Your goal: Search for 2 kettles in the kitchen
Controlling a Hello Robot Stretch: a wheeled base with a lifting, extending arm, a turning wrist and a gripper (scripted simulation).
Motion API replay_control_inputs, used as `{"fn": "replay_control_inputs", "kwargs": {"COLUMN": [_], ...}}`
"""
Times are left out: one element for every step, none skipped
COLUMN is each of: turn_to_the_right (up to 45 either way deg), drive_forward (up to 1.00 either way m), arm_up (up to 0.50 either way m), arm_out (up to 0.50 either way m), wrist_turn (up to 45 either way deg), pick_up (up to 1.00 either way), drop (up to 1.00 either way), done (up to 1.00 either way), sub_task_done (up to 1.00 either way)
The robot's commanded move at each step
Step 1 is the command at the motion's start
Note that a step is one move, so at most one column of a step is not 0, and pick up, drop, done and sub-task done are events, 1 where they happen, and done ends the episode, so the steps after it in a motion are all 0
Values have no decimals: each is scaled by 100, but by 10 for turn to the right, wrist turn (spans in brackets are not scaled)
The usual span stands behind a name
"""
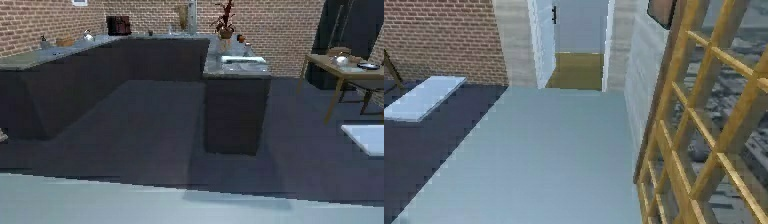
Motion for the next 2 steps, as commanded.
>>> {"fn": "replay_control_inputs", "kwargs": {"turn_to_the_right": [390,0], "drive_forward": [0,100], "arm_up": [0,0], "arm_out": [0,0], "wrist_turn": [0,0], "pick_up": [0,0], "drop": [0,0], "done": [0,0], "sub_task_done": [0,0]}}
